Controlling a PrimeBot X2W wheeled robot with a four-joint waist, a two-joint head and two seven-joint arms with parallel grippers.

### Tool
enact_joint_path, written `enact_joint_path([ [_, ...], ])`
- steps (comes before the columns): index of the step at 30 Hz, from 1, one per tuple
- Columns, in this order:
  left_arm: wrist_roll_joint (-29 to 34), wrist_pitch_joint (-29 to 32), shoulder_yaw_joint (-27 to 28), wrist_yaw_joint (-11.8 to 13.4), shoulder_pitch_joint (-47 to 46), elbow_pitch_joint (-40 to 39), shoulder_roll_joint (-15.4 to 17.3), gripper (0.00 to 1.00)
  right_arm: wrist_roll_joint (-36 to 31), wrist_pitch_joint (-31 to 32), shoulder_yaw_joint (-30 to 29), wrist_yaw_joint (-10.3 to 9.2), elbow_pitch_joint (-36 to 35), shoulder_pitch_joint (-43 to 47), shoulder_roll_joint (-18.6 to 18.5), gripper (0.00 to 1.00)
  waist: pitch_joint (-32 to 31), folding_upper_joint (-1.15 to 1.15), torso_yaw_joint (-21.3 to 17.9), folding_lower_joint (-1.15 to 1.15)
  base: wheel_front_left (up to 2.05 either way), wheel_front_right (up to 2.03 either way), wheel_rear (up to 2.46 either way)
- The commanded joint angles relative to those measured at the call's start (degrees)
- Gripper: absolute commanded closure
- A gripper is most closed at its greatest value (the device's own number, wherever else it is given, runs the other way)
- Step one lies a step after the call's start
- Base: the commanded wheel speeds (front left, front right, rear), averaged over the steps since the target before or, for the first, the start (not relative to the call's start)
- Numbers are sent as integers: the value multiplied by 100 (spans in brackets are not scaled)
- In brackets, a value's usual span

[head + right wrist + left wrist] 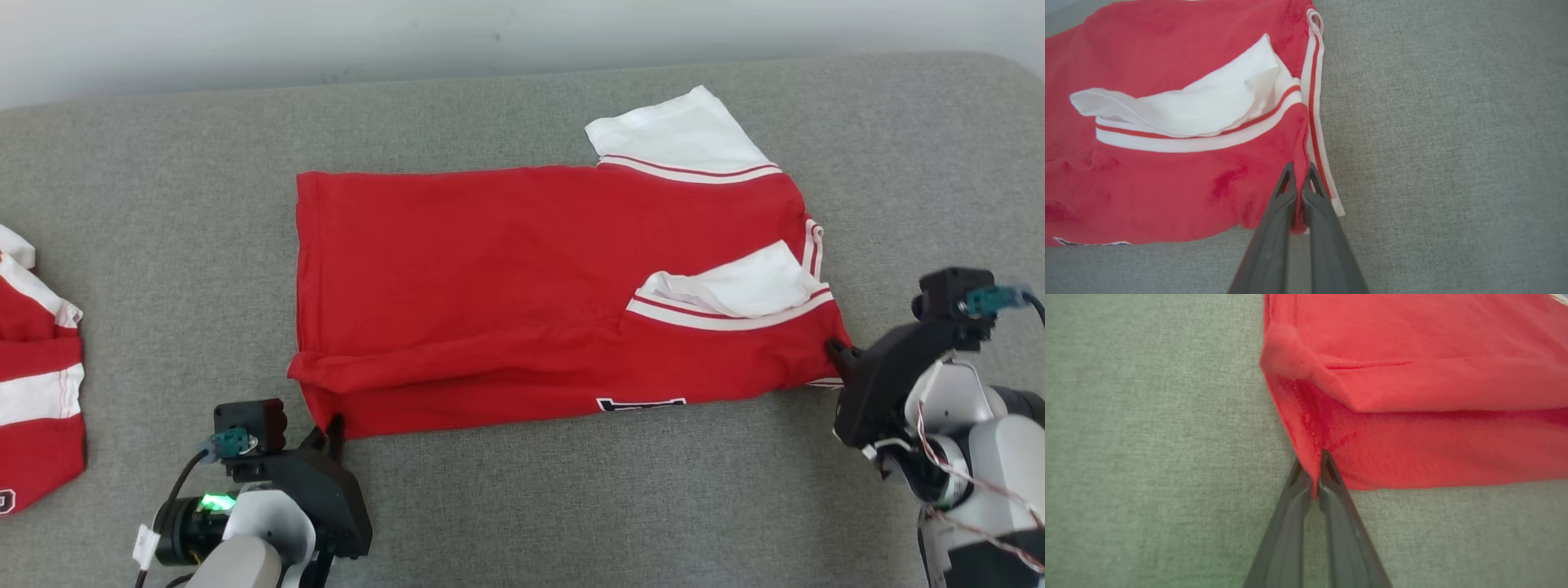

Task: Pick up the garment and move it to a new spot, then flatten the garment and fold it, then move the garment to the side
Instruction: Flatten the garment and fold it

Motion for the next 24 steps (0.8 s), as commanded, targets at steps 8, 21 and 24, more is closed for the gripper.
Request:
enact_joint_path([
  [8,-231,-60,87,53,629,19,72,100,189,-690,-29,17,-840,1114,4,100,-284,0,-9,0,0,0,0],
  [21,-365,1,50,227,1527,-655,215,100,9,-1037,-150,11,-1167,2479,105,100,-713,0,-42,0,0,0,0],
  [24,-394,69,44,298,1686,-790,244,53,-46,-1080,-180,11,-1087,2572,176,0,-771,0,-55,0,0,0,0],
])
